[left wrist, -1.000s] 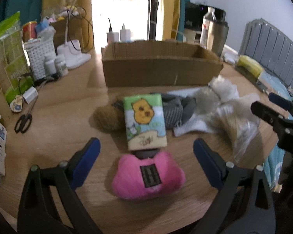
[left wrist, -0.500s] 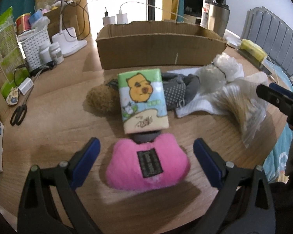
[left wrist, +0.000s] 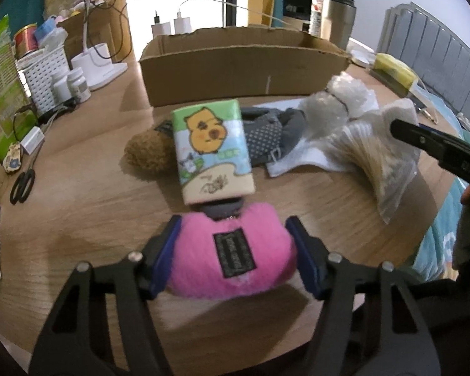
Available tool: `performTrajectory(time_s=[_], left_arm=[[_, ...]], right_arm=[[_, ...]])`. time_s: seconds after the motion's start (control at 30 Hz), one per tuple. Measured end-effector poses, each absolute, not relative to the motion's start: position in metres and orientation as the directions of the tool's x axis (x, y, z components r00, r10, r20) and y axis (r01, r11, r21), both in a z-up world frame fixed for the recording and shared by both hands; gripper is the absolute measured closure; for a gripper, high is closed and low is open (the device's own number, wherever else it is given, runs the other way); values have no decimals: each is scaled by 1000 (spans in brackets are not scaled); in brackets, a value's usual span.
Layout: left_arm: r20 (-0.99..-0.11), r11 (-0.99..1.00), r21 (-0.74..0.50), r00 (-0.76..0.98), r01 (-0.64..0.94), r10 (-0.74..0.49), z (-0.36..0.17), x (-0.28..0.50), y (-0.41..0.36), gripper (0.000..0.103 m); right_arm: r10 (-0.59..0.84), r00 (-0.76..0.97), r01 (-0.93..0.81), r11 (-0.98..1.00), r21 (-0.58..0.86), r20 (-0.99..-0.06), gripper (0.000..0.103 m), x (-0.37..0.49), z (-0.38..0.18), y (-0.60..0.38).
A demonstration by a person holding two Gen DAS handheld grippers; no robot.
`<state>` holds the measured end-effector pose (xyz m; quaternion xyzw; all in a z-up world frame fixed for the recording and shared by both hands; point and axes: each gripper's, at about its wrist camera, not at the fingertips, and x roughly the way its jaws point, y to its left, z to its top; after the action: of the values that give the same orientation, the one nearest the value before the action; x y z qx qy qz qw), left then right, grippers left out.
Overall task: Organize soft objects
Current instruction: 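Grasp the pink plush bone with the left tool while the right tool grasps the white towel, then carry the pink bone and white towel over the cardboard box with both tools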
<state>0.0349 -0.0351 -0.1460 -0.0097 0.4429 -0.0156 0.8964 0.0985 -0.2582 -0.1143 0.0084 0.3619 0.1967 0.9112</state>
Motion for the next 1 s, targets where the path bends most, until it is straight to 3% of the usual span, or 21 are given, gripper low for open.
performTrajectory(time_s=[0.07,0.17,0.43,0.47,0.63,0.7,0.8,1.0], left_arm=[[-786,999,-38,616,29,-48,-143,34,-36,38],[-773,997,-57,630,48,-74,-138,33,-37,38],[-745,993,-77,657,84,-113,-127,33,-44,38],[-743,993,-79,659,85,-116,-126,33,-44,38],[-735,993,-86,668,81,-118,-122,34,-43,38],[-730,993,-87,673,79,-118,-120,34,-42,38],[-723,993,-87,681,79,-117,-117,33,-41,38],[-712,993,-84,692,83,-118,-110,37,-42,38]], right_arm=[[358,667,-329,928,173,-653,51,102,-114,-265],[330,675,-284,942,180,-660,38,112,-118,-276],[349,620,-275,935,222,-702,39,132,-135,-283],[346,625,-286,935,208,-700,41,130,-135,-281],[368,609,-331,923,197,-702,80,127,-137,-273],[371,607,-327,923,205,-703,88,127,-138,-274],[367,620,-326,924,199,-694,93,126,-135,-276],[352,683,-334,930,155,-641,93,121,-111,-278]])
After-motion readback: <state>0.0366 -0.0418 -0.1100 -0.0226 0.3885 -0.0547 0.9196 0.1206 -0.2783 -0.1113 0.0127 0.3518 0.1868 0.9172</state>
